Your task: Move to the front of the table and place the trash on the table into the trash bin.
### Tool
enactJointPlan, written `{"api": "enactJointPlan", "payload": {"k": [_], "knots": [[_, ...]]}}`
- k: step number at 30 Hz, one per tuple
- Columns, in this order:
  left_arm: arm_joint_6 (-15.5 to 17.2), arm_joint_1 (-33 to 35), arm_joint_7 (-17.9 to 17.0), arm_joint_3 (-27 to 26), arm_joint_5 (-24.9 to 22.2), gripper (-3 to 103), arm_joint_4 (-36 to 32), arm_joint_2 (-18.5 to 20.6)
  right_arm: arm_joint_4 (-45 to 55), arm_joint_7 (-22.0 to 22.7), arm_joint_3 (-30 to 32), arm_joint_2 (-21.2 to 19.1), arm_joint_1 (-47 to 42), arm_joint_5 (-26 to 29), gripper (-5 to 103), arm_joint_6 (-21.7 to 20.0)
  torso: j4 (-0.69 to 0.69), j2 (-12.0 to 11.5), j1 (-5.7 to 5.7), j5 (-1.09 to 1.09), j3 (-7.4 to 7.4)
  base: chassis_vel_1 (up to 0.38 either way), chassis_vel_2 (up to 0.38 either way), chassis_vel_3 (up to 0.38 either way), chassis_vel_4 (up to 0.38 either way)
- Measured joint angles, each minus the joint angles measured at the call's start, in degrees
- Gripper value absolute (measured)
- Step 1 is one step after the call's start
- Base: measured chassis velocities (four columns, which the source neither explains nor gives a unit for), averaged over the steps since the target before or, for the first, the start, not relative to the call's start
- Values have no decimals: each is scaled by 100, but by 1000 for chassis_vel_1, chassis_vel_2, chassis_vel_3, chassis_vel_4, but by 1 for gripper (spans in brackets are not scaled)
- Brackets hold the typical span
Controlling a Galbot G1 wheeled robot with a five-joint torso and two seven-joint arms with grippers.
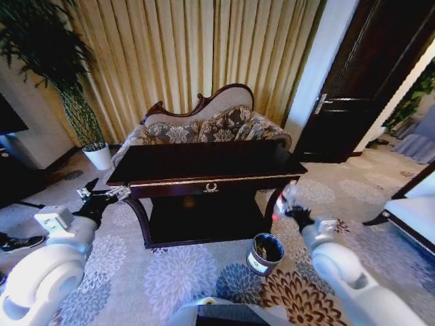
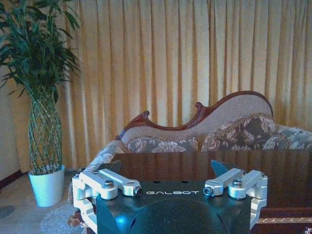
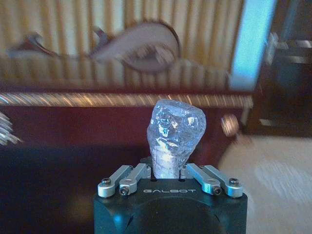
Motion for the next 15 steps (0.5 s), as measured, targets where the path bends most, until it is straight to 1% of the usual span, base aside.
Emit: {"api": "enactJointPlan", "payload": {"k": [1,2,3,6,7,8,9,10,12,13,15], "knots": [[0,20,1,-3,3,100,0,-13,-439,-81,-108,50,201,-110,21,67,-1,0,0,1,-1,0,0,0,0],[1,49,-4,-12,12,100,-2,-27,-928,-178,-219,78,401,-287,21,163,2,0,-1,-1,-1,0,0,0,0],[1,49,-4,-12,12,100,-2,-27,-928,-178,-219,78,401,-287,21,163,2,0,-1,-1,-1,0,0,0,0],[-2,166,-2,-71,38,100,-2,-54,-2237,-526,-501,106,933,-939,21,497,3,2,-4,2,-2,0,0,0,0],[-3,207,2,-94,43,100,-2,-59,-2628,-585,-578,121,1097,-1030,21,563,0,3,-5,1,-3,0,0,0,0],[-3,207,2,-94,43,100,-2,-59,-2628,-585,-578,121,1097,-1030,21,563,0,3,-5,1,-3,0,0,0,0],[-6,242,-10,-115,52,100,-3,-62,-2974,-609,-640,144,1240,-1062,21,586,2,3,-5,0,-2,0,0,0,0],[-7,275,1,-124,61,100,-3,-63,-3286,-630,-699,177,1376,-1090,21,598,-1,3,-5,2,-2,0,0,0,0],[-12,322,-1,-133,78,100,-2,-68,-3801,-648,-806,267,1627,-1160,21,624,-1,3,-5,0,-2,0,0,0,0],[-12,322,-1,-133,78,100,-2,-68,-3801,-648,-806,267,1627,-1160,21,624,-1,3,-5,0,-2,0,0,0,0],[-17,349,-2,-133,95,100,-2,-79,-4131,-650,-890,375,1817,-1188,21,647,0,2,-4,-1,-2,0,0,0,0]]}}
